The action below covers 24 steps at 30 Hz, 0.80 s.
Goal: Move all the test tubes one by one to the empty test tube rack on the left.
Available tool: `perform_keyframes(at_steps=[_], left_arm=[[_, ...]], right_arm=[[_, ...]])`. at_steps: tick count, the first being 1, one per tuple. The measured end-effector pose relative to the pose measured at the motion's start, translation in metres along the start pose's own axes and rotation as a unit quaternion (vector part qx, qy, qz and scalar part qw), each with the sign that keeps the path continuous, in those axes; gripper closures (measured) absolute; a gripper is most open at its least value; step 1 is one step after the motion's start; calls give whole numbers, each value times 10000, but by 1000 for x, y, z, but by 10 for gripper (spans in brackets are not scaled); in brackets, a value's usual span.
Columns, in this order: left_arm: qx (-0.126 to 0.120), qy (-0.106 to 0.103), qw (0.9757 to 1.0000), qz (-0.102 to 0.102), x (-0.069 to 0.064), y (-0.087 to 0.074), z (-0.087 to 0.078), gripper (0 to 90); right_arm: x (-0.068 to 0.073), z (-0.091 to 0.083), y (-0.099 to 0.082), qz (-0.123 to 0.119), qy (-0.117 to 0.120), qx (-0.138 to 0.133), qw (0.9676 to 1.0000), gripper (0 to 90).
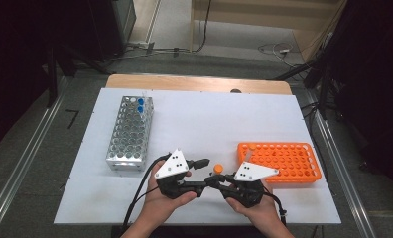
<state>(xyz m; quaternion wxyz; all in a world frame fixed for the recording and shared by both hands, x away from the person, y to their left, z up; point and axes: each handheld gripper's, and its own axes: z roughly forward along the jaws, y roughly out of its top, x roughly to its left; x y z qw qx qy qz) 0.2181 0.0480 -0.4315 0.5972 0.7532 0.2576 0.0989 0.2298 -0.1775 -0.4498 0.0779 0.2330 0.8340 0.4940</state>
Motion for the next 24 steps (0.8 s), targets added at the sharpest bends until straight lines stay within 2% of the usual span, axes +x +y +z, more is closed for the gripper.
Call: perform_keyframes(at_steps=[5,11,18,24], left_arm=[[76,-58,10000,22,-2,-1,4,532],[92,-154,9998,88,-4,-1,6,664],[100,-119,9997,188,-6,-1,6,709],[84,-120,9997,183,-4,-1,6,712]], right_arm=[[4,3,1,-68,98,7,9999,729],[7,4,1,-145,191,34,9997,729],[6,4,1,-127,224,28,9997,729],[6,4,1,-126,221,4,9997,726]])
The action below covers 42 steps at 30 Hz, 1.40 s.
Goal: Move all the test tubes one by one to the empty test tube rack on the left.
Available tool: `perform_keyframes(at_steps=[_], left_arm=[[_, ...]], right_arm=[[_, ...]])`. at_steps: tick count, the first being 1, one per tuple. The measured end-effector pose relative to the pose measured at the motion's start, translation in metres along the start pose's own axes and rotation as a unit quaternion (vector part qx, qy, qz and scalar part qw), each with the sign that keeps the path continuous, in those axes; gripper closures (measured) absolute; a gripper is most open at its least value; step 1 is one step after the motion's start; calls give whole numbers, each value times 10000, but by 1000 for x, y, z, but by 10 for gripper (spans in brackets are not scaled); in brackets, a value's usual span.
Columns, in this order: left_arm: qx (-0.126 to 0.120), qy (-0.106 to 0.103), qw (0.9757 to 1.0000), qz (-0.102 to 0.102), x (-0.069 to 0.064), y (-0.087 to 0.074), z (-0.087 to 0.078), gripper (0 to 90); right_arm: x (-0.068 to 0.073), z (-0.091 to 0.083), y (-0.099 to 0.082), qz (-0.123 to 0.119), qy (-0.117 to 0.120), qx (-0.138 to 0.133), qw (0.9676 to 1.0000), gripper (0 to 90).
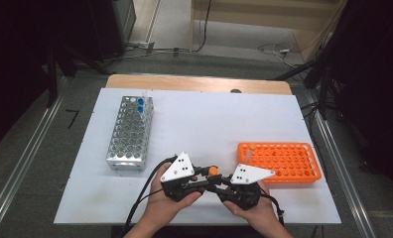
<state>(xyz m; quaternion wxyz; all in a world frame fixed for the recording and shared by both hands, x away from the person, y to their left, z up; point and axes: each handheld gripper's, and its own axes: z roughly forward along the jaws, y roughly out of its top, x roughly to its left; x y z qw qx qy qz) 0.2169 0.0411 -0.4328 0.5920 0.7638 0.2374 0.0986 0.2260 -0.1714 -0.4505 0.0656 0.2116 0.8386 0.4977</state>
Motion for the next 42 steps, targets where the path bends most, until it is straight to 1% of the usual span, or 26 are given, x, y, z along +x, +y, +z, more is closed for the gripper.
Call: perform_keyframes(at_steps=[2,3,5,8,10,15,17,20,25,27,30,33,34,39,42], left_arm=[[-44,1,10000,-37,1,0,-1,715],[-70,18,10000,-57,1,1,-2,719],[-108,79,9999,-78,3,2,-5,738],[-180,150,9996,-136,7,3,-9,744],[-201,194,9995,-158,9,3,-11,744],[-218,326,9991,-163,14,4,-16,744],[-232,383,9989,-154,17,4,-19,744],[-255,528,9982,-151,23,5,-25,744],[-312,829,9959,-169,37,6,-38,744],[-345,967,9946,-179,43,7,-44,744],[-435,1183,9918,-212,54,9,-55,744],[-517,1429,9881,-225,65,12,-66,744],[-538,1506,9869,-233,68,13,-70,744],[-622,1832,9808,-248,86,16,-85,744],[-666,2034,9764,-289,97,17,-92,744]], right_arm=[[0,-1,0,-16,-25,-51,10000,717],[0,-1,0,-21,-15,-78,10000,689],[0,-3,0,-22,-40,-128,9999,594],[-3,-8,0,-8,-88,-215,9997,497],[-6,-11,0,52,-81,-272,9996,488],[-11,-18,0,63,-110,-376,9992,462],[-13,-22,-2,97,-155,-388,9991,433],[-17,-28,-4,115,-152,-413,9990,383],[-25,-39,-8,111,-183,-397,9990,273],[-28,-44,-9,105,-229,-377,9990,223],[-36,-52,-11,195,-242,-399,9987,158],[-43,-60,-11,271,-223,-470,9983,122],[-46,-62,-12,298,-224,-483,9981,97],[-57,-71,-15,348,-283,-520,9976,8],[-61,-76,-16,363,-365,-530,9973,0]])
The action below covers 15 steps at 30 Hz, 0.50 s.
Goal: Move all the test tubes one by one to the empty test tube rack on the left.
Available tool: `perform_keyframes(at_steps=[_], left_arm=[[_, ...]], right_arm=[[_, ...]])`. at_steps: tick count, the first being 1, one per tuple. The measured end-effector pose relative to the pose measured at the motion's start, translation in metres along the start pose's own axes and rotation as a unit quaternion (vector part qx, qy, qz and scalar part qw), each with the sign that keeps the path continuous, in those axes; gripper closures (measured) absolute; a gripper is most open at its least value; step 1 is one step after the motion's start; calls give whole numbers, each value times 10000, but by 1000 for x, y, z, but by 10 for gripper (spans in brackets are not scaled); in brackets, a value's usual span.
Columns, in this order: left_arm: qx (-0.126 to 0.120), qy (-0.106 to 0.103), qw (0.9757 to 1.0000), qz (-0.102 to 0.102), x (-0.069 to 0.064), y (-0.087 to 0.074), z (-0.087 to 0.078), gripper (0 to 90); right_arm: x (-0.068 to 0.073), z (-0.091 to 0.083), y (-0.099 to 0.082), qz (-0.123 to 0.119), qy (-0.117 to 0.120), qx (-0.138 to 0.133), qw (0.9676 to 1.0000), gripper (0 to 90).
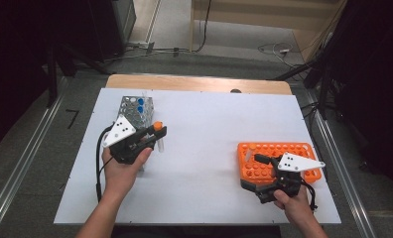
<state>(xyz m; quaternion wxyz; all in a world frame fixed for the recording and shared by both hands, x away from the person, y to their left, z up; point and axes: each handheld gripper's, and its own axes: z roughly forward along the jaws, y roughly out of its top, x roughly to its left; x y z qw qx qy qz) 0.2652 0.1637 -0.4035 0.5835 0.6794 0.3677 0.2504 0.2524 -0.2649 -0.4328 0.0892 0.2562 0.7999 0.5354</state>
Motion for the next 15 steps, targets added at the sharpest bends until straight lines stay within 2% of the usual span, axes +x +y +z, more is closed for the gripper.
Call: perform_keyframes(at_steps=[2,5,15], left_arm=[[-18,122,9999,-34,9,1,-1,744],[-46,295,9995,-82,21,2,-2,744],[-167,821,9960,-325,61,2,3,744]], right_arm=[[-3,-2,0,-12,-51,-16,10000,0],[-7,-5,-1,-61,38,12,10000,0],[-15,-9,-4,23,-216,-5,9998,0]])
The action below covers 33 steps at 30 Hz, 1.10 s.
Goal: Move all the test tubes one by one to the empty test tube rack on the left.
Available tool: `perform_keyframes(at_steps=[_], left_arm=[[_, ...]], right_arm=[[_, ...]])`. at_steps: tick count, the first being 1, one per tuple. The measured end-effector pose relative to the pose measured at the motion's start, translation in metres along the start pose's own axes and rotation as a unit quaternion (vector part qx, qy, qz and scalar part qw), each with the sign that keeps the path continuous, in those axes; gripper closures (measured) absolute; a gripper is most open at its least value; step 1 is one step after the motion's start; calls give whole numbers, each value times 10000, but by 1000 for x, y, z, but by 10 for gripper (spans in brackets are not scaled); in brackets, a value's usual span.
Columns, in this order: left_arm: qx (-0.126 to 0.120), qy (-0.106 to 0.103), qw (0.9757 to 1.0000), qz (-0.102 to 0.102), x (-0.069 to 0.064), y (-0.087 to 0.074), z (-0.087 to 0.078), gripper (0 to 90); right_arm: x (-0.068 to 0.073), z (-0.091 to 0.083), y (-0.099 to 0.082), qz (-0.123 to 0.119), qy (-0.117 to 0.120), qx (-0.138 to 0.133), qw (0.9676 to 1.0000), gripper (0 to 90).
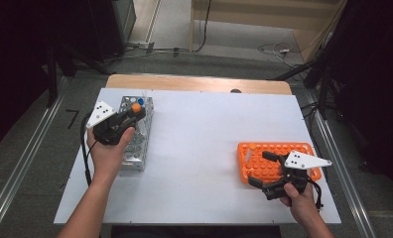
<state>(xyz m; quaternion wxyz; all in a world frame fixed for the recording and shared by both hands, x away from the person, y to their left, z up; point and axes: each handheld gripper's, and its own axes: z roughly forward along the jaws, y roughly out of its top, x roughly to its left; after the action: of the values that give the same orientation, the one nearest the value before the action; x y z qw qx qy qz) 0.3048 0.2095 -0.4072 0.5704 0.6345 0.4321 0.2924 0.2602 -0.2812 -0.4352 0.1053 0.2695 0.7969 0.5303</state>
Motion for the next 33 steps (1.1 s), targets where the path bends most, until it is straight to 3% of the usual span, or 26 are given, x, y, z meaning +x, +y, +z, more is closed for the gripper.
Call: perform_keyframes(at_steps=[10,17,23,33], left_arm=[[-186,468,9984,-240,18,-6,21,744],[-108,653,9978,-75,18,-12,32,744],[-58,750,9972,-48,17,-15,35,743],[648,871,9939,188,8,-18,34,740]], right_arm=[[-6,-1,-3,26,-87,24,10000,0],[-6,0,-4,30,-100,50,9999,0],[-7,0,-4,34,-124,30,9999,0],[-8,2,-5,70,-214,100,9997,0]])
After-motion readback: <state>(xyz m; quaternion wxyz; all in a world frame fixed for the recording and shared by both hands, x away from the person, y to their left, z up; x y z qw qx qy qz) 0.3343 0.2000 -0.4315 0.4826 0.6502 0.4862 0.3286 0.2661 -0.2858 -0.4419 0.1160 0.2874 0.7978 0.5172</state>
